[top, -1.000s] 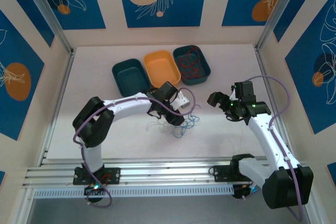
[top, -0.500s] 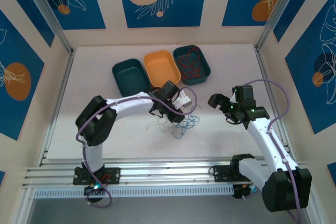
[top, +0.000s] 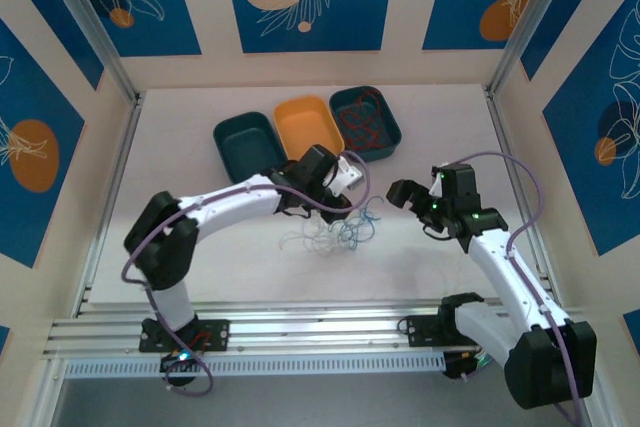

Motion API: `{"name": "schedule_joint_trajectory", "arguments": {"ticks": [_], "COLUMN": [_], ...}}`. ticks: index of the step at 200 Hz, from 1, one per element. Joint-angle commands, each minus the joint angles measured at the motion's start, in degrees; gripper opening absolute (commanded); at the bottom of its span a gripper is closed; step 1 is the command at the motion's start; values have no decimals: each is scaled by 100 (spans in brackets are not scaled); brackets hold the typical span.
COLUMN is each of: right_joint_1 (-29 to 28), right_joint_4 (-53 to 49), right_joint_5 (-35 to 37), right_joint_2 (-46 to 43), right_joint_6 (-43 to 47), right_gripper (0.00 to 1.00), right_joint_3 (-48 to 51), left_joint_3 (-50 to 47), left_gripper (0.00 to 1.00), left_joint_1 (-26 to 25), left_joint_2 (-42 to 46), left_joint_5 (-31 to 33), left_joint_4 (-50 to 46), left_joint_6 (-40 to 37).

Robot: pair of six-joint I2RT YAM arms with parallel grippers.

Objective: Untangle the cables

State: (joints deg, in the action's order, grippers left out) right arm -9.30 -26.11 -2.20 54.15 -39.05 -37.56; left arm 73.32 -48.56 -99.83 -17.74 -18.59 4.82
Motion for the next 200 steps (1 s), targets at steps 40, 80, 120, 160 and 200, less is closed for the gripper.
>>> {"name": "schedule_joint_trajectory", "arguments": {"ticks": [40,80,120,160,200], "right_joint_1": [-1010,-1643,-1904,-1918,-2041], "right_joint_4": [329,643,668,861,1305], "right_joint_5": [244,450,909,915,771], "right_joint_2": [-126,-87,66,273,554], "right_joint_6": [485,773,771,803,808], "right_gripper": [99,86,84,83,81], "right_joint_3": [-254,-304,-311,-272,-158], "left_joint_3": [-283,-266,-120,44,214], "left_gripper": [0,0,0,0,0], "left_joint_1": [-31,25,108,150,184], "left_joint_2": [1062,1436,1698,1957,2135], "left_joint_5": [702,909,774,770,771], "left_joint_4": [235,225,126,23,-3], "left_joint_6": [789,896,812,685,590]}}
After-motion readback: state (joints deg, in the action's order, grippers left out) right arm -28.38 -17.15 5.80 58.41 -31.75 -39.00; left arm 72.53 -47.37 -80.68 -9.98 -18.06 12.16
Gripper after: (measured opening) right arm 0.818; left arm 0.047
